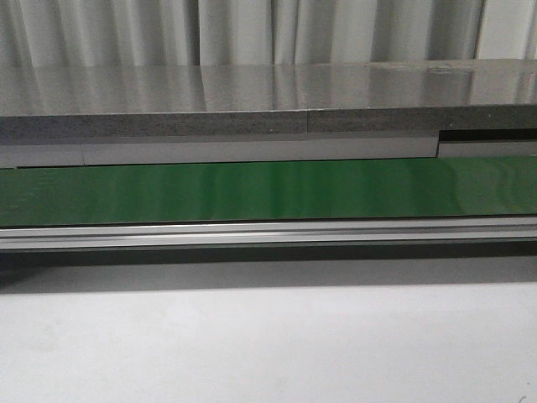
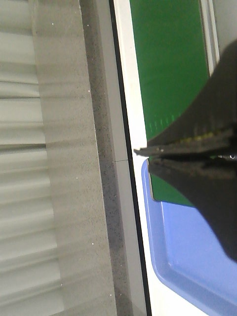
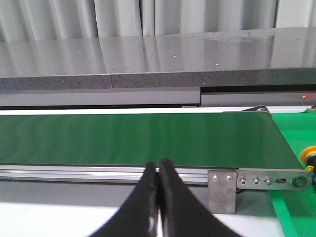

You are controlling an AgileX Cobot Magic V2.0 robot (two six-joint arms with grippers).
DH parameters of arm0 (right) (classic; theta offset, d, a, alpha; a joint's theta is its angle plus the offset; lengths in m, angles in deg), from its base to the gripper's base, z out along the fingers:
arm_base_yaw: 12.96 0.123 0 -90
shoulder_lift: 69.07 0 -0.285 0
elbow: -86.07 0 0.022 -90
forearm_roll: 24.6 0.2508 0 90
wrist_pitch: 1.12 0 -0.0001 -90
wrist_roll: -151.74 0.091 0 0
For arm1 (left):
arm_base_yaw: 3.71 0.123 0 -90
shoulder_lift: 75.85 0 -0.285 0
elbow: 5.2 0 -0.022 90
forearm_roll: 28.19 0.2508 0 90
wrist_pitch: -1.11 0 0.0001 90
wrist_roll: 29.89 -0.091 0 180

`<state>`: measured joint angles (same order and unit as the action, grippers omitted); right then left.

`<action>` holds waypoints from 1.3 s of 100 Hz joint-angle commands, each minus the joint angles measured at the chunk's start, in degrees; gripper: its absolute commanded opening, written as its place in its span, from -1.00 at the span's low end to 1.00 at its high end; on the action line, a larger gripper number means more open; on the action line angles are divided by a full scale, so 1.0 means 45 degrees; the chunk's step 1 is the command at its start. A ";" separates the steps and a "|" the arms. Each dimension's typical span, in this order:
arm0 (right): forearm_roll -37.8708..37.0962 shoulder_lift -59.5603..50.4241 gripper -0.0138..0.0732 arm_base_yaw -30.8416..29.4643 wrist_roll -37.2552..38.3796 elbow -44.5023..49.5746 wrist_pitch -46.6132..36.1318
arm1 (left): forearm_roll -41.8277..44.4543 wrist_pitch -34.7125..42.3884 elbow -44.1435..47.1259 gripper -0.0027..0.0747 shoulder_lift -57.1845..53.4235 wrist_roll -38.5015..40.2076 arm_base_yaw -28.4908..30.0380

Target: Move button from left to right

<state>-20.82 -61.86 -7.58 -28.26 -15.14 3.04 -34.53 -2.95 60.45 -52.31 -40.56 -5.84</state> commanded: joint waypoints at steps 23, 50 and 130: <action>-0.0127 -0.0233 -0.84 -0.0056 0.0000 -0.0223 -0.1073 | -0.0112 0.1068 -0.0349 -0.99 0.0106 0.0074 -0.0092; -0.0127 -0.0233 -0.84 -0.0056 0.0000 -0.0223 -0.1073 | 0.0450 0.1333 -0.0266 -0.99 0.0106 0.0074 -0.0092; -0.0127 -0.0233 -0.84 -0.0056 0.0000 -0.0223 -0.1068 | 0.1630 0.1063 0.3179 -0.99 -0.3930 0.3142 -0.0119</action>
